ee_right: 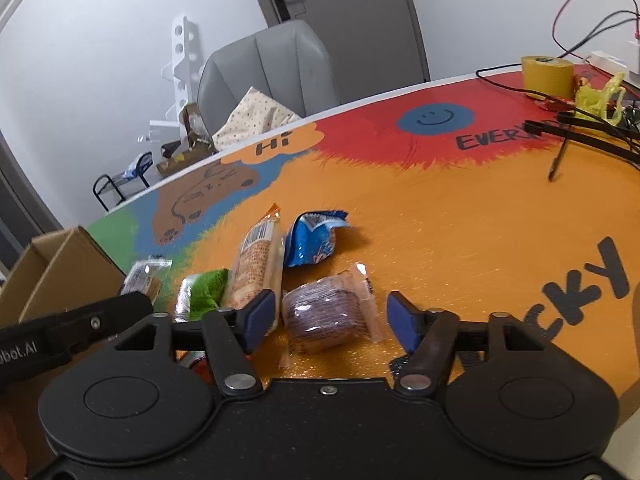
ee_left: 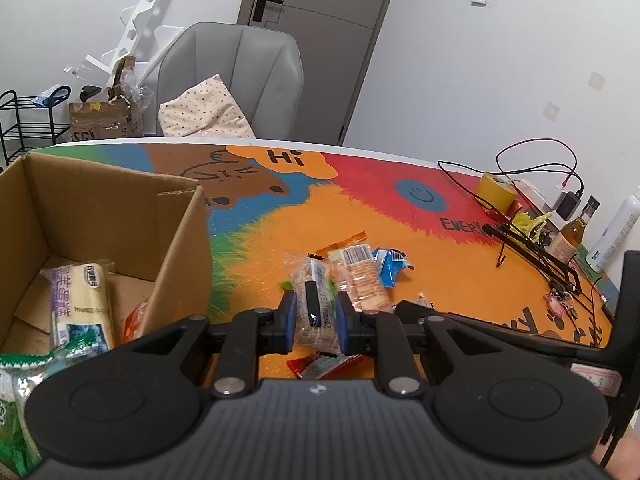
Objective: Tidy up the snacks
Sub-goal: 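Grasp the clear packet with the left gripper while the right grasps the purple round cake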
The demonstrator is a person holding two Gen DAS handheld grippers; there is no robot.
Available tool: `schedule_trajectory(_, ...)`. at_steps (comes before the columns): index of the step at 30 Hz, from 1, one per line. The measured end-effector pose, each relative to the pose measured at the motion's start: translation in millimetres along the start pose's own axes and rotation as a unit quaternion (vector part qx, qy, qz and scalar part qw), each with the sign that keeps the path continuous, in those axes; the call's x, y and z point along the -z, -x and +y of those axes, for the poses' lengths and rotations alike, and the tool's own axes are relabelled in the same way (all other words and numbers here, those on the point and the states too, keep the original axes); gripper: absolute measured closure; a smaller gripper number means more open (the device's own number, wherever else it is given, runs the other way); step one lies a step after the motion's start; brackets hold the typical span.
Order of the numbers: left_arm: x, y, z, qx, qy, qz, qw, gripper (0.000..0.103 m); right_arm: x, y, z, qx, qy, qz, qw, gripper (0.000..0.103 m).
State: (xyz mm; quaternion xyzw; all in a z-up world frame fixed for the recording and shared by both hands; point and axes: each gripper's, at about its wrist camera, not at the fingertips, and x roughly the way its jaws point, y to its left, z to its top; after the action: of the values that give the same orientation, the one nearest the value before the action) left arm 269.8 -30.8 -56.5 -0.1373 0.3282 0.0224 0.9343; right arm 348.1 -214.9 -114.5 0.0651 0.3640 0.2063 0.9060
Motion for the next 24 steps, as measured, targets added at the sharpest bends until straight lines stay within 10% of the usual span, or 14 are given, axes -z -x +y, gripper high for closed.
schedule_trajectory(3, -0.5, -2.3, 0.5, 0.003, 0.002, 0.001, 1.0, 0.084, 7.4, -2.2, 10.0, 0.018, 0.04, -0.004, 0.999, 0.036)
schedule_trajectory(9, 0.0, -4.8, -1.7, 0.005, 0.004, 0.007, 1.0, 0.084, 3.1, 6.3, -1.6, 0.016, 0.03, 0.0, 0.999, 0.068)
schedule_trajectory(24, 4.6, 17.6, -14.5, 0.005, -0.008, -0.006, 0.9999, 0.084, 11.1, 54.4, -13.5, 0.012, 0.012, -0.036, 0.999, 0.07)
